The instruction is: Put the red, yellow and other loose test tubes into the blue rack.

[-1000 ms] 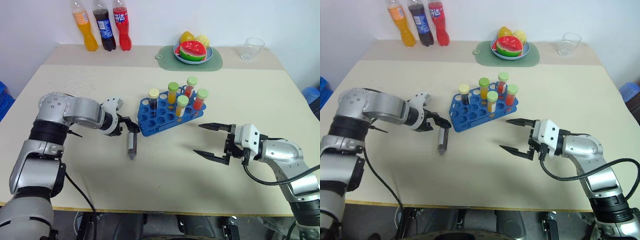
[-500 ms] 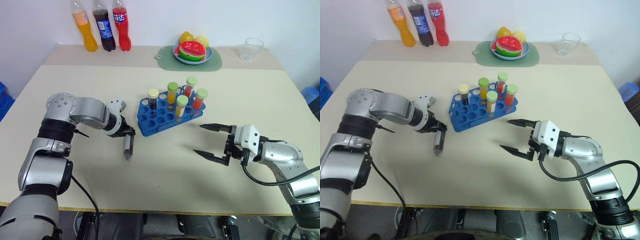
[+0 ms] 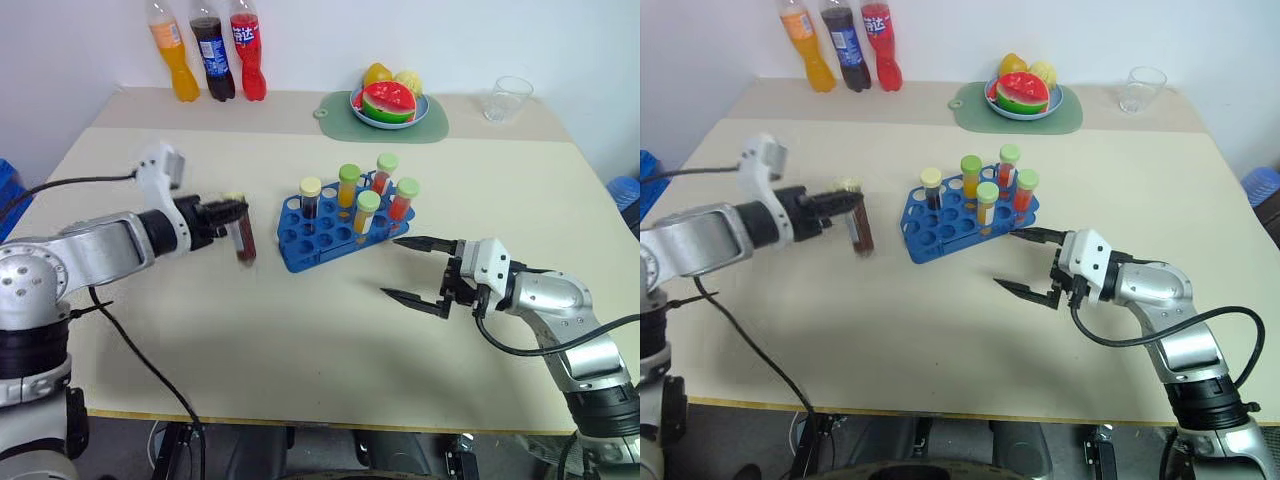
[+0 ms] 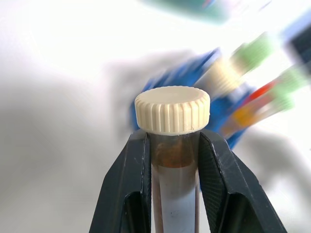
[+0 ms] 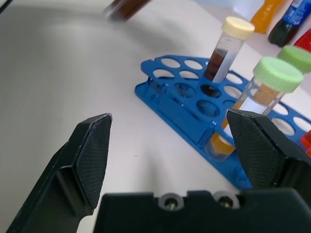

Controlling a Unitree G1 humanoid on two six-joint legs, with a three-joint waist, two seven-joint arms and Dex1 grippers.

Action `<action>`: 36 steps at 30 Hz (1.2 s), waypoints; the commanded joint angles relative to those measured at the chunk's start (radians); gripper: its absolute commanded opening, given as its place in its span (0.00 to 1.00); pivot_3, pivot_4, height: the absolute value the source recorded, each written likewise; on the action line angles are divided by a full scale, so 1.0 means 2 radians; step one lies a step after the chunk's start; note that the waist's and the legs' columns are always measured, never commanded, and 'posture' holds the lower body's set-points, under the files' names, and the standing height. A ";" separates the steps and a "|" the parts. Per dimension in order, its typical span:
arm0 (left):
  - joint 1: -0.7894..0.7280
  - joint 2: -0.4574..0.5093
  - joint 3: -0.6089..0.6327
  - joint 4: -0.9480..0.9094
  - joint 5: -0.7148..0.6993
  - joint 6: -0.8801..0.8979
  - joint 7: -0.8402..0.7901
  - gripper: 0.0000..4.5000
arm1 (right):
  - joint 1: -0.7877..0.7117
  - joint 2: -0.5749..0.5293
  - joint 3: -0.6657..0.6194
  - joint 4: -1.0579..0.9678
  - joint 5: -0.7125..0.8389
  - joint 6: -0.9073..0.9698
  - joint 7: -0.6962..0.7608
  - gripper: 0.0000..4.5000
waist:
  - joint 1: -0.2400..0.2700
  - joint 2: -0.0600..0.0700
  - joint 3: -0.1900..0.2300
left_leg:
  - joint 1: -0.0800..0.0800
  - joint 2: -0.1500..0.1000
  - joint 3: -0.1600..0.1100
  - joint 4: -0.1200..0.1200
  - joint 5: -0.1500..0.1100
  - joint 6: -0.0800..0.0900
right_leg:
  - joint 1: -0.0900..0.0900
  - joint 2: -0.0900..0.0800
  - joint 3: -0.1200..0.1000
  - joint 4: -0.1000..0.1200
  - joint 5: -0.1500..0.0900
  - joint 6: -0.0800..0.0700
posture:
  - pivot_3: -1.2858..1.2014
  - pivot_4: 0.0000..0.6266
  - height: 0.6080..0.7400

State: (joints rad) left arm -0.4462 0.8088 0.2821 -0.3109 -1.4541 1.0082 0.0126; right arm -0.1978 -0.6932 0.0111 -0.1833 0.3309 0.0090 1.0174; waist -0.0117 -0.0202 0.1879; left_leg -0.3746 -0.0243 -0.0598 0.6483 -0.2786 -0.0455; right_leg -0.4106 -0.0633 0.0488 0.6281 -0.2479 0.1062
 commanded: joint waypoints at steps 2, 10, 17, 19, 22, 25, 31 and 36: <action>0.027 -0.026 -0.034 -0.052 0.207 -0.195 -0.187 0.19 | -0.015 0.007 -0.007 0.005 -0.001 -0.010 -0.004 0.93 | 0.000 0.000 0.000 | 0.000 0.000 0.000 0.000 0.000 0.001 | 0.000 0.000 0.000 0.000 0.000 0.000 | 0.52 0.24 1.00; -0.002 -0.145 -0.163 0.060 0.457 -0.443 -0.307 0.19 | 0.037 0.005 -0.036 -0.001 -0.006 -0.007 -0.041 0.93 | 0.007 0.000 0.000 | 0.000 0.000 0.000 0.000 -0.002 0.004 | 0.002 0.000 0.000 -0.004 0.001 0.002 | 0.52 0.24 1.00; -0.031 -0.252 -0.207 0.235 0.561 -0.596 -0.349 0.19 | 0.108 -0.007 -0.080 -0.035 -0.002 -0.003 -0.062 0.93 | 0.011 0.001 0.000 | 0.000 0.000 0.000 0.001 -0.003 0.005 | 0.002 0.000 0.000 -0.004 0.001 0.003 | 0.52 0.24 1.00; -0.034 -0.270 -0.212 0.261 0.573 -0.618 -0.360 0.19 | 0.118 -0.011 -0.089 -0.048 0.001 0.005 -0.065 0.93 | 0.011 0.000 0.000 | 0.000 0.000 0.000 0.001 -0.003 0.005 | 0.002 0.000 0.000 -0.004 0.002 0.003 | 0.52 0.24 1.00; -0.035 -0.291 -0.215 0.286 0.578 -0.640 -0.377 0.19 | 0.129 -0.018 -0.103 -0.062 0.005 0.015 -0.067 0.93 | 0.011 0.001 0.000 | 0.000 0.000 0.000 0.001 -0.003 0.005 | 0.002 0.000 0.000 -0.004 0.002 0.003 | 0.52 0.24 1.00; -0.041 -0.308 -0.213 0.305 0.580 -0.651 -0.387 0.19 | 0.137 -0.024 -0.113 -0.076 0.007 0.024 -0.071 0.93 | 0.011 0.001 0.000 | 0.000 0.001 0.000 0.001 -0.003 0.005 | 0.003 0.001 0.000 -0.004 0.002 0.003 | 0.52 0.24 1.00; -0.045 -0.319 -0.205 0.312 0.579 -0.650 -0.396 0.19 | 0.150 -0.028 -0.129 -0.095 0.011 0.039 -0.073 0.93 | 0.012 0.001 0.000 | 0.000 0.001 0.000 0.002 -0.003 0.005 | 0.003 0.001 0.000 -0.004 0.002 0.003 | 0.52 0.24 1.00; -0.027 -0.307 -0.199 0.283 0.574 -0.637 -0.404 0.19 | 0.152 -0.029 -0.131 -0.097 0.011 0.042 -0.074 0.93 | 0.011 0.001 0.000 | 0.000 0.001 0.000 0.002 -0.003 0.005 | 0.003 0.001 0.000 -0.003 0.002 0.003 | 0.52 0.24 1.00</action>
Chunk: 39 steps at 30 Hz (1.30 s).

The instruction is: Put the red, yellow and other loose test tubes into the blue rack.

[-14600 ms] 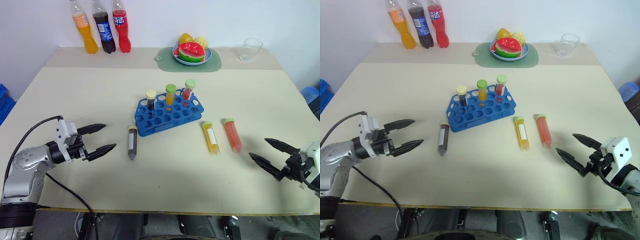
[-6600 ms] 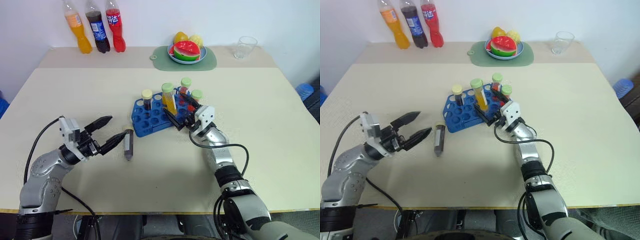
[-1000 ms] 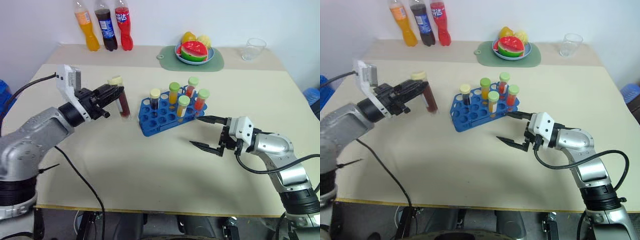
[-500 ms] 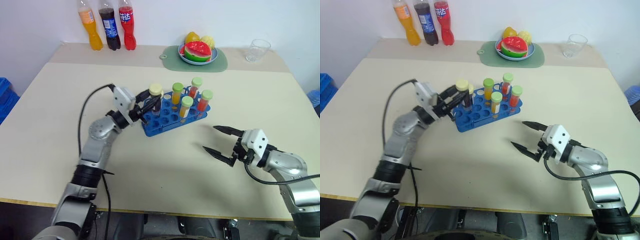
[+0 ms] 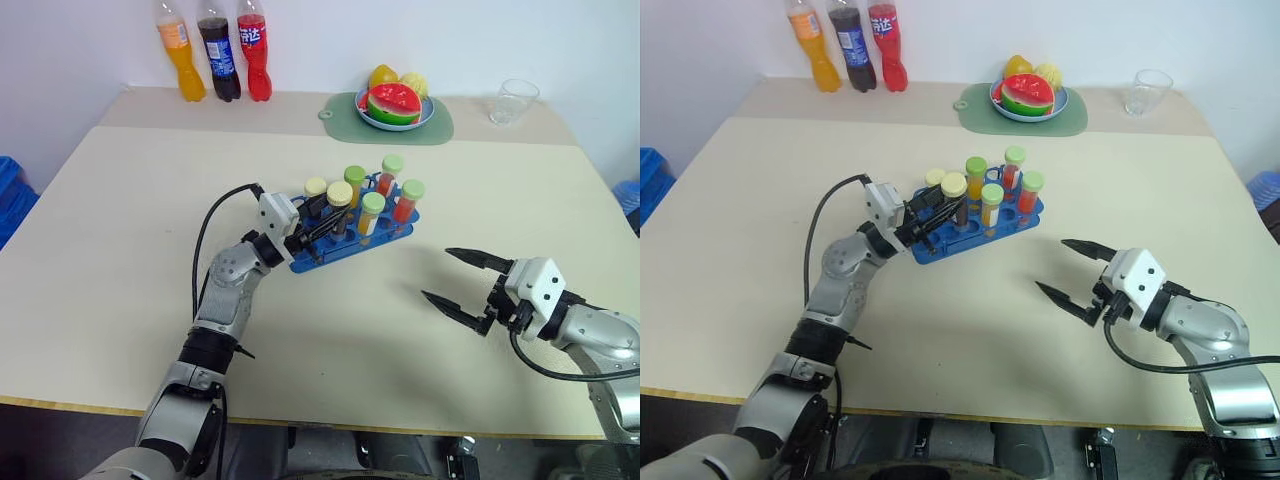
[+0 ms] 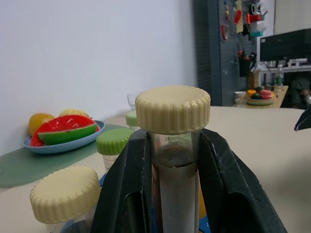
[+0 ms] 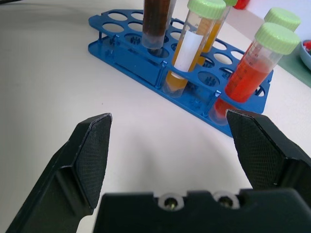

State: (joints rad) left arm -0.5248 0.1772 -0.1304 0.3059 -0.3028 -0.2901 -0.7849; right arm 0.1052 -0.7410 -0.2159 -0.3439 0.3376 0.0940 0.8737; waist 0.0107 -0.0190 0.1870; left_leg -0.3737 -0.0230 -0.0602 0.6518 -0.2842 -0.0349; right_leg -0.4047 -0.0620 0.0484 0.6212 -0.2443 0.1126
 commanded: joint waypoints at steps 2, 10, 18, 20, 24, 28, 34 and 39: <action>0.023 0.014 0.007 -0.043 -0.004 0.021 -0.006 0.19 | 0.000 -0.004 -0.017 -0.015 0.008 -0.001 -0.002 0.93 | -0.001 0.000 0.000 | 0.000 0.000 0.000 0.000 0.000 0.000 | 0.000 0.000 0.000 0.000 0.000 0.000 | 0.52 0.24 1.00; 0.044 0.021 0.009 -0.079 -0.008 0.049 -0.002 0.19 | -0.008 -0.002 -0.008 -0.007 0.007 -0.003 0.002 0.93 | 0.001 0.000 0.000 | 0.000 0.000 0.000 0.000 0.000 0.000 | 0.000 0.000 0.000 0.000 0.000 0.000 | 0.52 0.24 1.00; 0.044 0.016 0.007 -0.075 -0.003 0.052 0.000 0.19 | -0.013 -0.001 -0.006 -0.003 0.006 -0.002 0.004 0.93 | 0.001 0.000 0.000 | 0.000 0.000 0.000 0.000 0.000 0.000 | 0.000 0.000 0.000 0.000 0.000 0.000 | 0.52 0.24 1.00; 0.043 0.014 0.007 -0.075 -0.003 0.054 0.000 0.19 | -0.012 0.000 -0.006 -0.003 0.006 -0.002 0.003 0.93 | 0.001 0.000 0.000 | 0.000 0.000 0.000 0.000 0.000 0.000 | 0.000 0.000 0.000 0.000 0.000 0.000 | 0.52 0.24 1.00; 0.042 0.016 0.012 -0.076 -0.033 0.089 -0.021 0.39 | -0.010 0.001 -0.007 -0.004 0.005 -0.003 0.001 0.93 | 0.000 0.000 0.000 | 0.000 0.000 0.000 0.000 0.000 0.000 | 0.000 0.000 0.000 0.000 0.000 0.000 | 0.52 0.24 1.00; 0.035 0.014 0.017 -0.072 -0.013 0.089 0.003 0.78 | -0.009 0.005 -0.006 -0.002 0.004 -0.004 -0.001 0.93 | 0.000 0.000 0.000 | 0.000 0.000 0.000 0.000 0.000 0.000 | 0.000 0.000 0.000 0.000 0.000 0.000 | 0.52 0.24 1.00; 0.049 0.030 0.029 -0.105 -0.014 0.104 0.013 0.78 | -0.005 0.011 -0.007 -0.003 0.006 0.000 -0.009 0.93 | 0.000 0.000 0.000 | 0.000 0.000 0.000 0.000 0.000 0.000 | 0.000 0.000 0.000 0.001 0.000 0.000 | 0.52 0.24 1.00; 0.097 0.069 0.073 -0.134 -0.036 0.102 0.004 0.78 | 0.005 0.028 -0.023 0.005 0.005 0.012 -0.041 0.93 | -0.003 0.000 0.000 | 0.000 0.001 0.000 0.000 0.000 0.000 | 0.000 0.000 0.000 0.001 0.000 0.000 | 0.52 0.24 1.00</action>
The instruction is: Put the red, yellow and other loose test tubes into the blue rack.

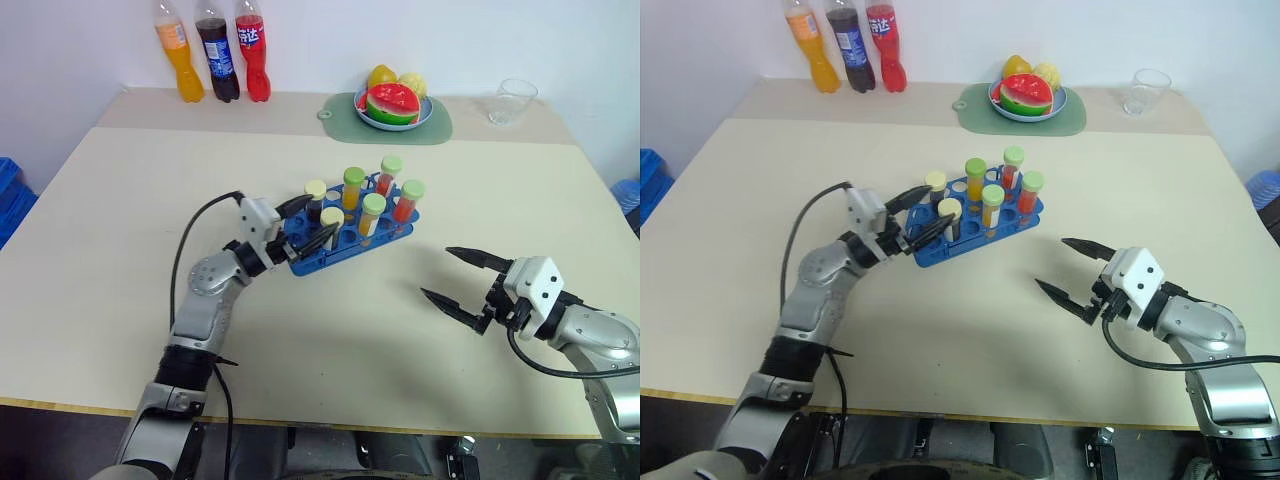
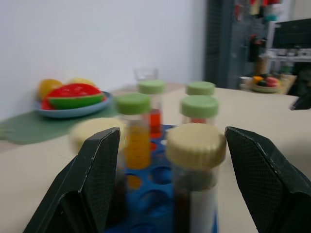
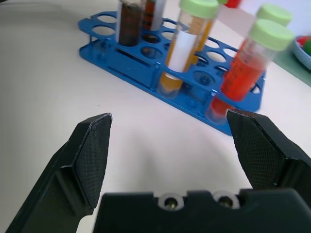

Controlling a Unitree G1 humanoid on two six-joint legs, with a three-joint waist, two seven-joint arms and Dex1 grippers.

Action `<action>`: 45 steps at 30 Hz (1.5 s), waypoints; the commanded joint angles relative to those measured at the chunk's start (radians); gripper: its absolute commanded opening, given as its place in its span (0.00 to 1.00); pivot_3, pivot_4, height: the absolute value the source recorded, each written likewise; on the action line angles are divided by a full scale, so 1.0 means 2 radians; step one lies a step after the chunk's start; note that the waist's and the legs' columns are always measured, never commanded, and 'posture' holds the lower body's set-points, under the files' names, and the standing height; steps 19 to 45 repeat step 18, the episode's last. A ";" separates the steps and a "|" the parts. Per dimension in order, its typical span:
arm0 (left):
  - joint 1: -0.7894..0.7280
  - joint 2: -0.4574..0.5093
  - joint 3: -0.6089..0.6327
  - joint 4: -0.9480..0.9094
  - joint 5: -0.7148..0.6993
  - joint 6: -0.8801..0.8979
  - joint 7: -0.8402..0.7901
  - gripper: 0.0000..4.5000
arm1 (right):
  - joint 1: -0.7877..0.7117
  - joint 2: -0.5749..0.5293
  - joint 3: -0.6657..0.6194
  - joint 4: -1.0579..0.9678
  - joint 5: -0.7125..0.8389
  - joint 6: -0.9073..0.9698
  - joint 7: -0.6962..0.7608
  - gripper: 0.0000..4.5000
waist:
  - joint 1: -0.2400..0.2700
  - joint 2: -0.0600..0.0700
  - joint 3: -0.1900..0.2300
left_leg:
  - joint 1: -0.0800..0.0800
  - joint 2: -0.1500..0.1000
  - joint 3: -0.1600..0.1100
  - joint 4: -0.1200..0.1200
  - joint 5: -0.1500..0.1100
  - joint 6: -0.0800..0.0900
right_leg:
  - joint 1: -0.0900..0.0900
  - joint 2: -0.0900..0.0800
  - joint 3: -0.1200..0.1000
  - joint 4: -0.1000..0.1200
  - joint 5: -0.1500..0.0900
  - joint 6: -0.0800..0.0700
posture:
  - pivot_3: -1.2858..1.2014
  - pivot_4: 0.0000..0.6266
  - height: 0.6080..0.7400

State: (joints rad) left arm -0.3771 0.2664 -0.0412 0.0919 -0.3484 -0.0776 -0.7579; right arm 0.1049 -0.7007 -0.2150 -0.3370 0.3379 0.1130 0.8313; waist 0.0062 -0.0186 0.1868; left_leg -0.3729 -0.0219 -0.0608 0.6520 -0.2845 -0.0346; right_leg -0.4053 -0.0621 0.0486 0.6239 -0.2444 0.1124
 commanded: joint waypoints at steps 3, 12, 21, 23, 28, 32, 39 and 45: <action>0.075 0.076 0.059 -0.059 -0.030 0.028 -0.026 0.78 | 0.023 0.016 -0.043 0.008 0.004 -0.001 -0.034 0.93 | -0.002 0.000 0.000 | 0.000 0.000 0.000 0.000 0.000 0.000 | -0.001 0.000 0.000 0.001 0.000 0.000 | 0.52 0.24 1.00; 0.170 0.159 0.118 -0.140 -0.081 0.103 -0.050 0.78 | 0.096 0.022 -0.091 -0.018 0.017 0.001 -0.039 0.93 | 0.001 0.001 0.000 | 0.000 0.001 0.000 0.000 0.000 0.000 | 0.000 -0.001 0.000 0.001 -0.001 -0.001 | 0.52 0.24 1.00; 0.194 0.172 0.122 -0.163 -0.082 0.119 -0.058 0.78 | 0.118 0.025 -0.113 -0.005 0.022 -0.011 -0.035 0.93 | 0.000 0.001 0.000 | 0.000 0.001 0.000 0.000 0.000 0.000 | 0.000 0.000 0.000 0.002 -0.001 -0.002 | 0.52 0.24 1.00; 0.194 0.172 0.122 -0.163 -0.082 0.119 -0.058 0.78 | 0.118 0.025 -0.113 -0.005 0.022 -0.011 -0.035 0.93 | 0.000 0.001 0.000 | 0.000 0.001 0.000 0.000 0.000 0.000 | 0.000 0.000 0.000 0.002 -0.001 -0.002 | 0.52 0.24 1.00; 0.194 0.172 0.122 -0.163 -0.082 0.119 -0.058 0.78 | 0.118 0.025 -0.113 -0.005 0.022 -0.011 -0.035 0.93 | 0.000 0.001 0.000 | 0.000 0.001 0.000 0.000 0.000 0.000 | 0.000 0.000 0.000 0.002 -0.001 -0.002 | 0.52 0.24 1.00; 0.194 0.172 0.122 -0.163 -0.082 0.119 -0.058 0.78 | 0.118 0.025 -0.113 -0.005 0.022 -0.011 -0.035 0.93 | 0.000 0.001 0.000 | 0.000 0.001 0.000 0.000 0.000 0.000 | 0.000 0.000 0.000 0.002 -0.001 -0.002 | 0.52 0.24 1.00; 0.194 0.172 0.122 -0.163 -0.082 0.119 -0.058 0.78 | 0.118 0.025 -0.113 -0.005 0.022 -0.011 -0.035 0.93 | 0.000 0.001 0.000 | 0.000 0.001 0.000 0.000 0.000 0.000 | 0.000 0.000 0.000 0.002 -0.001 -0.002 | 0.52 0.24 1.00; 0.194 0.172 0.122 -0.163 -0.082 0.119 -0.058 0.78 | 0.118 0.025 -0.113 -0.005 0.022 -0.011 -0.035 0.93 | 0.000 0.001 0.000 | 0.000 0.001 0.000 0.000 0.000 0.000 | 0.000 0.000 0.000 0.002 -0.001 -0.002 | 0.52 0.24 1.00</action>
